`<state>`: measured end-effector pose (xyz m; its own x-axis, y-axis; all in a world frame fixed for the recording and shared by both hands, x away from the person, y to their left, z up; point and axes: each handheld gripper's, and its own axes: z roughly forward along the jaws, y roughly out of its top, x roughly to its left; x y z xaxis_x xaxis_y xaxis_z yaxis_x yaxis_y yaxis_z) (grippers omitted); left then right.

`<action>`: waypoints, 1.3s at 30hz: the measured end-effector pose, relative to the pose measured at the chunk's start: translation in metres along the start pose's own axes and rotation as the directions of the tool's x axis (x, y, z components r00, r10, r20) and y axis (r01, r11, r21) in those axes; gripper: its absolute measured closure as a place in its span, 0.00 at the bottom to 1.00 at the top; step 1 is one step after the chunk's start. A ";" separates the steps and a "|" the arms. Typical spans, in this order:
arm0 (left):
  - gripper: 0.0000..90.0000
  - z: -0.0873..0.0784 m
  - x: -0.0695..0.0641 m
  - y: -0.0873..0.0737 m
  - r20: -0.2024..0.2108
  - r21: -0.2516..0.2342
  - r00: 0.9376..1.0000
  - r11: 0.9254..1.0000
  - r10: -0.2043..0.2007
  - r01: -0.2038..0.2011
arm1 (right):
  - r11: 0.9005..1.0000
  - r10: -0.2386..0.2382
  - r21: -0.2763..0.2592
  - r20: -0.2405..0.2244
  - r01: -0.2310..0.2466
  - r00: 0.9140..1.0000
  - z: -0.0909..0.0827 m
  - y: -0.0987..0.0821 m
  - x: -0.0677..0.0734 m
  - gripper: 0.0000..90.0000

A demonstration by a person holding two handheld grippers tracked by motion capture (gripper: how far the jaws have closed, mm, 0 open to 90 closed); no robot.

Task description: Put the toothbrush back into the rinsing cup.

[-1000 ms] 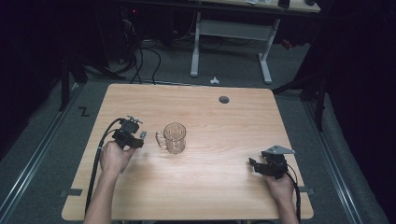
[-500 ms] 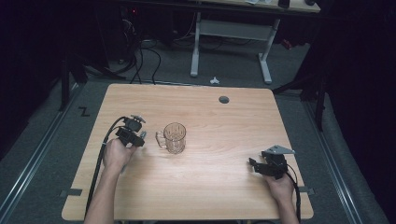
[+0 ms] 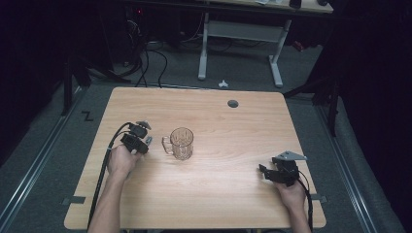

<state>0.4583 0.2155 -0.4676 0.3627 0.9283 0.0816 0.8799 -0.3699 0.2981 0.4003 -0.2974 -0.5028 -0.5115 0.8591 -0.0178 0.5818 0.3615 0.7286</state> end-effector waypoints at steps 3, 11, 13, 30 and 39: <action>0.81 -0.001 0.002 0.000 0.008 0.002 1.000 1.000 -0.003 0.003 | 1.000 0.000 0.000 0.000 0.000 1.000 0.000 0.000 0.000 0.38; 0.85 0.000 0.004 0.000 0.025 0.008 1.000 1.000 -0.005 0.005 | 1.000 0.000 0.000 0.001 0.000 1.000 0.000 0.000 0.000 0.38; 0.86 0.000 0.004 0.000 0.030 0.010 1.000 1.000 -0.006 0.006 | 1.000 0.001 0.001 0.001 -0.001 1.000 0.000 0.000 0.000 0.38; 0.88 0.000 0.007 0.001 0.053 0.018 0.998 0.999 -0.029 0.028 | 1.000 0.000 0.000 -0.001 0.000 1.000 0.000 0.000 0.000 0.38; 0.89 0.001 0.009 0.001 0.068 0.011 0.997 0.999 -0.031 0.030 | 1.000 0.000 0.000 -0.001 0.000 1.000 0.000 0.000 0.000 0.38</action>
<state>0.4622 0.2236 -0.4673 0.3551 0.9348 0.0078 0.8940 -0.3420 0.2896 0.4000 -0.2976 -0.5027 -0.5122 0.8587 -0.0177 0.5816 0.3619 0.7285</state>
